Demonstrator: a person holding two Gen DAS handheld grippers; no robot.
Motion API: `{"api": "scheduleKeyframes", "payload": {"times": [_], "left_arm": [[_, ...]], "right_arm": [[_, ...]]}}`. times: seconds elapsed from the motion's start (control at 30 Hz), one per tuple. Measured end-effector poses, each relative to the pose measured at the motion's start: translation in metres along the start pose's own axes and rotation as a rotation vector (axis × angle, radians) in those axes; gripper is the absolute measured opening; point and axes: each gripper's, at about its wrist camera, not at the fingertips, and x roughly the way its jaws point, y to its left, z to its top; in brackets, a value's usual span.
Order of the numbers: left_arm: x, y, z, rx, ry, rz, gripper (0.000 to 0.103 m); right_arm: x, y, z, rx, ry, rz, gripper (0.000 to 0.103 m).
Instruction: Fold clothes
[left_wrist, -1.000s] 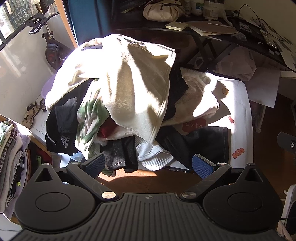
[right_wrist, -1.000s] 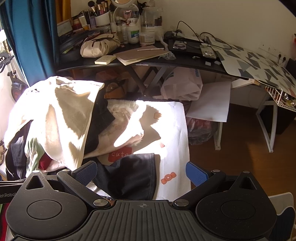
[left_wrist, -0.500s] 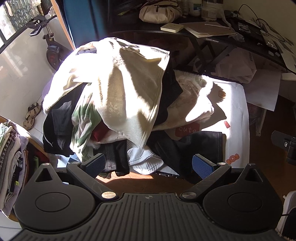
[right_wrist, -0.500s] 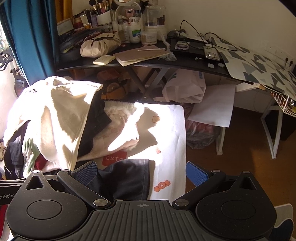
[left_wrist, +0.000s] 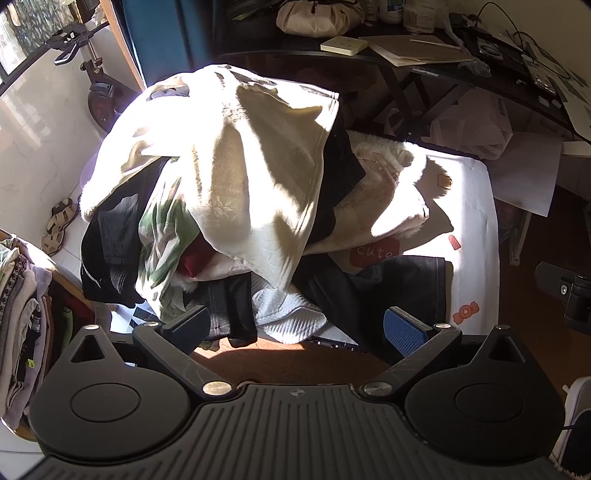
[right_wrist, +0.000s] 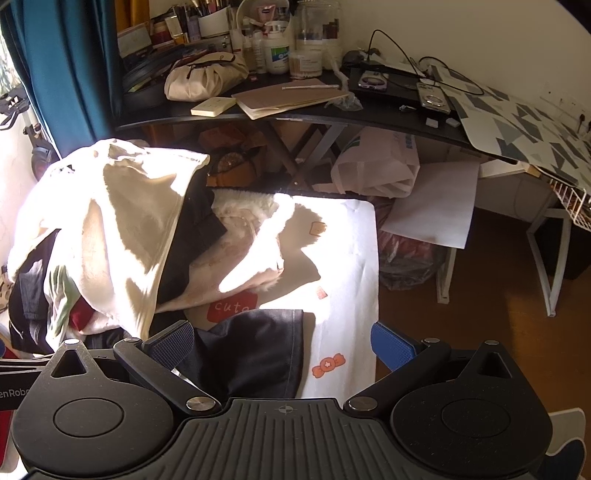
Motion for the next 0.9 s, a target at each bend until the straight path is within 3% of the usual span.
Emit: {"api": "scheduleKeyframes", "payload": {"times": [0.3,0.57,0.9], "left_arm": [[0.017,0.049,0.024,-0.011,-0.003,-0.072,0.102],[0.037,0.108,0.057,-0.008,-0.027,-0.135,0.102],[0.055,0.180,0.087,0.005,-0.038,-0.158,0.102]], "right_arm": [[0.004,0.050,0.010,0.001,-0.007,-0.067,0.102],[0.015,0.123,0.032,-0.027,-0.005,-0.121,0.102],[0.028,0.215,0.056,-0.068,-0.007,-0.169,0.102]]}}
